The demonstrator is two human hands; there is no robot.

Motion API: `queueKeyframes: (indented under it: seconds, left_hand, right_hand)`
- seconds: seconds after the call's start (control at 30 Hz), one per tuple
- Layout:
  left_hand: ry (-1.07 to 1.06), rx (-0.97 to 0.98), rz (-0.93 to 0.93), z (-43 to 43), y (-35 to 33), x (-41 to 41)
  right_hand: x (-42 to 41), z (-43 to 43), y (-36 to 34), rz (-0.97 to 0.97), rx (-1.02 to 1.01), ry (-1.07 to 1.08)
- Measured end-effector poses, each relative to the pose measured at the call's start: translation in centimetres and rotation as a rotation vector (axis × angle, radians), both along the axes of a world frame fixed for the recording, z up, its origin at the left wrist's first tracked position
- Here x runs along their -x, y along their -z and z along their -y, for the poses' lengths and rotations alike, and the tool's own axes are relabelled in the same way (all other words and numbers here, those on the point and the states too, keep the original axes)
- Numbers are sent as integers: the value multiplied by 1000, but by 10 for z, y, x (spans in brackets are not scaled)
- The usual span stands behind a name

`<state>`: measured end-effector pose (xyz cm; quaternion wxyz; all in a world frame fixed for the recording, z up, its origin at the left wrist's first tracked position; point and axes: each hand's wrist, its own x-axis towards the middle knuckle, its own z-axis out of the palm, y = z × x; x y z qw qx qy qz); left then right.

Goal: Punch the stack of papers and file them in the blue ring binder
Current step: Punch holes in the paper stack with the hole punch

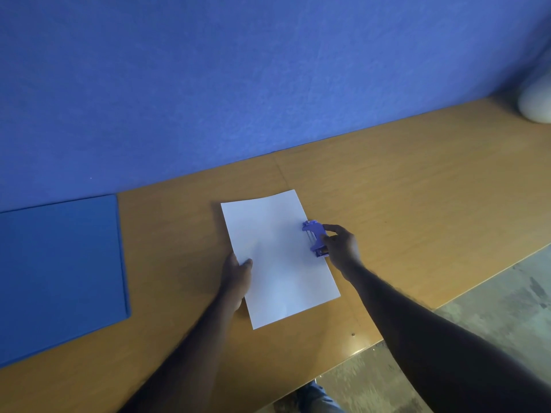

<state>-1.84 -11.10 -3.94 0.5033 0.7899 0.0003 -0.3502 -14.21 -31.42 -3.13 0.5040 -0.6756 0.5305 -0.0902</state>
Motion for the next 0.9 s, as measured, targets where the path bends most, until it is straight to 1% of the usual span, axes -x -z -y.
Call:
queueKeyframes:
  seconds: [0.1, 0.23, 0.37, 0.47, 0.6, 0.73, 0.9]
  left_hand:
    - [-5, -10, 14, 2, -1, 1]
    - [9, -19, 9, 4, 1, 0]
    - [41, -19, 20, 3, 0, 0]
    - [68, -26, 38, 1, -1, -2]
    - [103, -41, 36, -1, 1, -4]
    - [124, -49, 23, -1, 5, -8]
    - [141, -26, 12, -3, 6, -10]
  right_hand:
    - [0, 2, -1, -29, 37, -25]
    - [0, 7, -6, -65, 150, -62]
    - [-4, 14, -8, -96, 163, -63]
    - [-8, 23, -9, -155, 124, -81]
    - [-12, 39, -13, -335, -29, -58]
    - [-16, 50, -26, -455, -145, -115]
    - [-24, 60, -32, -591, -108, -214]
